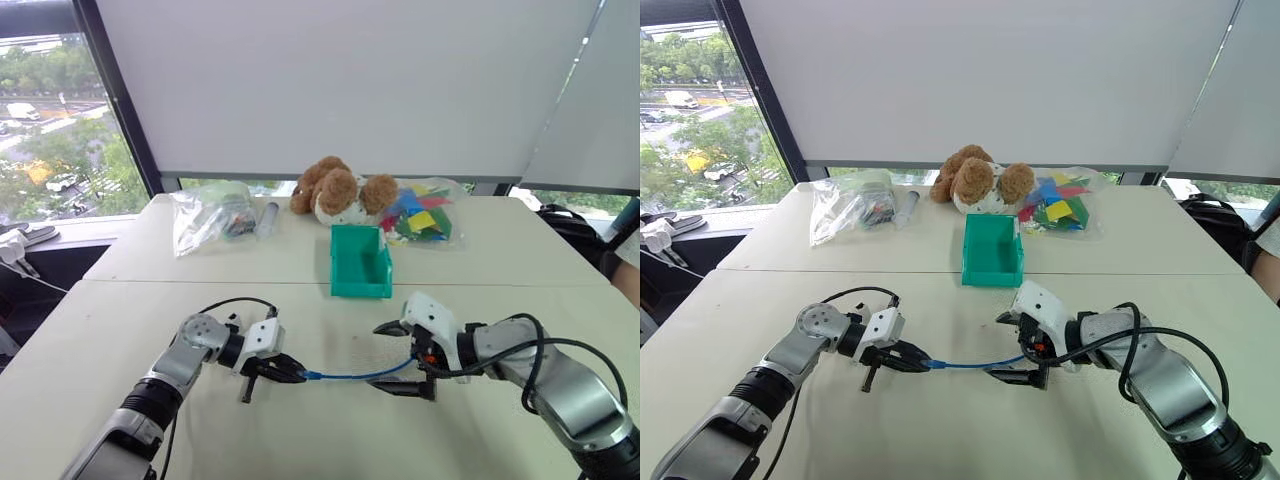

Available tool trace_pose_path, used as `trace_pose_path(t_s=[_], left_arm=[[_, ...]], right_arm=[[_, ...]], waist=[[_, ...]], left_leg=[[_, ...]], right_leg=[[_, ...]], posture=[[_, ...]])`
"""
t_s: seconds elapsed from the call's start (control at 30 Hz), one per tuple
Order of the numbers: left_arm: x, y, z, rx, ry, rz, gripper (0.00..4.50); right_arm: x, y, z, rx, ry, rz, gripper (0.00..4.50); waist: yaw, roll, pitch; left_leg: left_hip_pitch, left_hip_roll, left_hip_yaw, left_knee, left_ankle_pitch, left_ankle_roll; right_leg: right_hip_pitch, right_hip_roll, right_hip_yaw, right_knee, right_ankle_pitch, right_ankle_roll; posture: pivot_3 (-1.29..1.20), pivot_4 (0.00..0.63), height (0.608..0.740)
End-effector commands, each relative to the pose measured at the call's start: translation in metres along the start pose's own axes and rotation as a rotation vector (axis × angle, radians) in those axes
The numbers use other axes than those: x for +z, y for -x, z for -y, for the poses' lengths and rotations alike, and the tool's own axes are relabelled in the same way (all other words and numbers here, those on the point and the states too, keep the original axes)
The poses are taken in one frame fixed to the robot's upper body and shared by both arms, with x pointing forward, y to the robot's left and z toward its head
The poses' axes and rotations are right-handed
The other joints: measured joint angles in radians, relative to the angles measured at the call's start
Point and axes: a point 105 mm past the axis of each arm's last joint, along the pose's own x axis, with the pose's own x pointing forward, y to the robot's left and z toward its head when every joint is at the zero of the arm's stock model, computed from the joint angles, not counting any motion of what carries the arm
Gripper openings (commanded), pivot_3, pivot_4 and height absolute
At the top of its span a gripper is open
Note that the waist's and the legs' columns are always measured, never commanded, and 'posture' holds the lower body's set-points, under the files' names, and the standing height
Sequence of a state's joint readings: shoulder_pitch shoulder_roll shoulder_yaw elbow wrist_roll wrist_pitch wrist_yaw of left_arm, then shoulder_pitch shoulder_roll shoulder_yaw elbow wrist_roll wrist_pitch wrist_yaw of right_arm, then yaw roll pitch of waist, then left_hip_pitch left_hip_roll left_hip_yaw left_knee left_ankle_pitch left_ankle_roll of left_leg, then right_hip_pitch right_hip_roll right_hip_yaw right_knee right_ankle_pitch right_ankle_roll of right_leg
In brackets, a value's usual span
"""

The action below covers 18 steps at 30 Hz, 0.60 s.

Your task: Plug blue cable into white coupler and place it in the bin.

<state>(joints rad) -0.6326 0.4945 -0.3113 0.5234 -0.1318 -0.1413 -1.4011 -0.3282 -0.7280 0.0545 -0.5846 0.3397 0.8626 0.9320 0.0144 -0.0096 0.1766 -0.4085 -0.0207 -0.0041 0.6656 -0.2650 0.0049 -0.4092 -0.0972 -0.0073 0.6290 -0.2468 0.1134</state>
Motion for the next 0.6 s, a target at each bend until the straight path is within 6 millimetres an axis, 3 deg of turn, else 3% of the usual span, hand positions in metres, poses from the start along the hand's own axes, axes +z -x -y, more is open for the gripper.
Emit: trace_pose_path(t_s=[0.03, 0.13, 0.3, 0.6], left_arm=[[0.038, 0.002, -0.022, 0.111, -0.067, 0.108, 0.06], [0.067, 0.004, -0.037, 0.185, -0.118, 0.195, 0.06], [0.096, 0.007, -0.047, 0.230, -0.180, 0.277, 0.06], [0.104, 0.006, -0.047, 0.235, -0.225, 0.284, 0.06]], right_arm=[[0.007, 0.007, -0.005, -0.046, -0.129, 0.059, 4.50], [0.007, 0.007, -0.007, -0.083, -0.298, 0.128, 4.50], [0.007, 0.000, -0.005, -0.117, -0.524, 0.211, 4.50], [0.025, -0.016, 0.015, -0.144, -0.798, 0.405, 4.50]], waist=[[0.001, 0.000, 0.000], [0.000, -0.001, 0.000], [-0.006, 0.000, 0.000], [-0.005, 0.001, 0.000]], left_leg=[[0.000, 0.000, 0.000, 0.000, 0.000, 0.000], [-0.001, 0.000, -0.001, 0.000, 0.000, 0.000], [-0.001, 0.000, -0.001, 0.000, 0.000, 0.000], [-0.001, 0.000, -0.001, -0.001, 0.000, 0.000]], right_leg=[[0.000, 0.000, 0.000, 0.000, 0.000, 0.000], [0.000, 0.000, 0.000, 0.000, 0.000, 0.000], [-0.001, 0.000, 0.000, 0.000, 0.000, 0.000], [-0.002, 0.001, 0.000, 0.002, 0.000, 0.000]], posture=[[0.00, 0.150, 0.740], [0.00, 0.150, 0.740], [0.00, 0.150, 0.740], [0.00, 0.150, 0.740]])
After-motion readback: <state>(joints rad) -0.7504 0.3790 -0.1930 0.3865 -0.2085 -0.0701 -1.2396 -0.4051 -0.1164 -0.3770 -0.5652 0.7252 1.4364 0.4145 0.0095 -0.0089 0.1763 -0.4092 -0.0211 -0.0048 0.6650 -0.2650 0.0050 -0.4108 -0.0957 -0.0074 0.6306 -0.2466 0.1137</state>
